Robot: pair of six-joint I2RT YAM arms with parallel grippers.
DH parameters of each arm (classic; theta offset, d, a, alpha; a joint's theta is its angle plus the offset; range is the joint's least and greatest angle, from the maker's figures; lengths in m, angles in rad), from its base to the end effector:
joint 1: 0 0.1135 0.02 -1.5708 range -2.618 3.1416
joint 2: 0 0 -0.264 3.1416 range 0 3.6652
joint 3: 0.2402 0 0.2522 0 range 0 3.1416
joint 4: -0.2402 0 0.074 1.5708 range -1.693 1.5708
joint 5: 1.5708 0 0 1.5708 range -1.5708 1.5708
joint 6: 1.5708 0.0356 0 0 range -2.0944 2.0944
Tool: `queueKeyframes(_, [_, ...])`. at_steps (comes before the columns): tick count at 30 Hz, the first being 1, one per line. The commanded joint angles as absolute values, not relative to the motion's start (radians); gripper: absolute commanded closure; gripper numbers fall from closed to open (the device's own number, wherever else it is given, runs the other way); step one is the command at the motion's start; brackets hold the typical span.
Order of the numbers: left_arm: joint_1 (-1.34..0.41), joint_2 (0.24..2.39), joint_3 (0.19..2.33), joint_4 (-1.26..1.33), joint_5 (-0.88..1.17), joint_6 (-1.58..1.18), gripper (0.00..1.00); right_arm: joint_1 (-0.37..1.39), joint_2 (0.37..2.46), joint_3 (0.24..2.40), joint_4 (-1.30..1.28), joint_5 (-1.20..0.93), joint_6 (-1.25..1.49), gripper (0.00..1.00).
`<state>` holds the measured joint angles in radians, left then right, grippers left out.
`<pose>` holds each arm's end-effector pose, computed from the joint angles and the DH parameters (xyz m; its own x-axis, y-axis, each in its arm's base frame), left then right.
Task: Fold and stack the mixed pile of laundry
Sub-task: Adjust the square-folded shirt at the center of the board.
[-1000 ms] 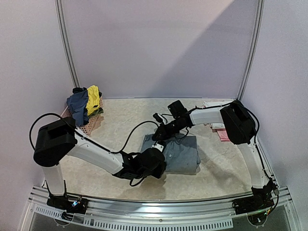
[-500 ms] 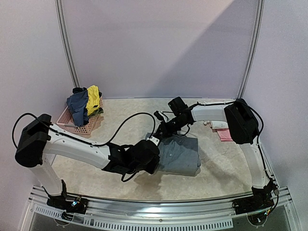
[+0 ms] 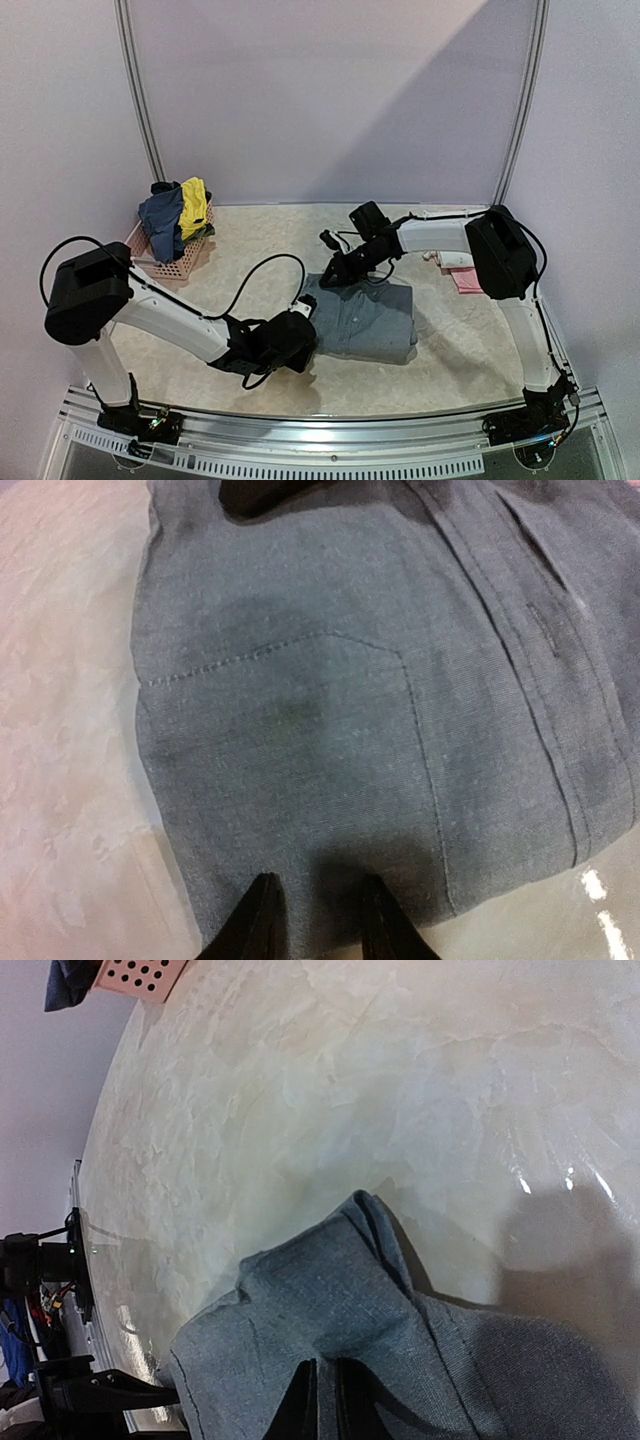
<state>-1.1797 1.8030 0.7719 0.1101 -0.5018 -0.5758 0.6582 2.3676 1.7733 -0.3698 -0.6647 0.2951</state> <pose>0.1385 -0.2909 0.1073 -0.6355 0.2889 -0.7160 0.4215 0.9068 -0.0082 0.3849 0.3254 0.1268 -0.8428 -0.3623 -0.3981 -0.5378 0.5361 0.6507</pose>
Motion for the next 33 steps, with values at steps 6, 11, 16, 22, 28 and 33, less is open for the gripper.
queueKeyframes(6, [-1.218,1.722,0.785,-0.073,-0.520,-0.590,0.64,0.659,2.355,1.808,-0.417,-0.626,0.288,0.87])
queueKeyframes(11, [-1.212,1.660,0.880,-0.164,-0.556,-0.493,0.56,0.661,2.278,1.813,-0.436,-0.615,0.296,0.71])
queueKeyframes(16, [-1.169,1.686,0.988,-0.184,-0.517,-0.408,0.54,0.660,2.196,1.845,-0.473,-0.612,0.312,0.60])
queueKeyframes(22, [-1.096,1.751,1.096,-0.168,-0.436,-0.340,0.54,0.656,2.018,1.731,-0.500,-0.465,0.329,0.53])
queueKeyframes(28, [-1.032,1.826,1.172,-0.138,-0.349,-0.284,0.55,0.642,1.815,1.407,-0.387,-0.399,0.380,0.65])
queueKeyframes(33, [-0.988,1.894,1.209,-0.110,-0.296,-0.272,0.57,0.606,1.698,1.169,-0.290,-0.408,0.416,0.78])
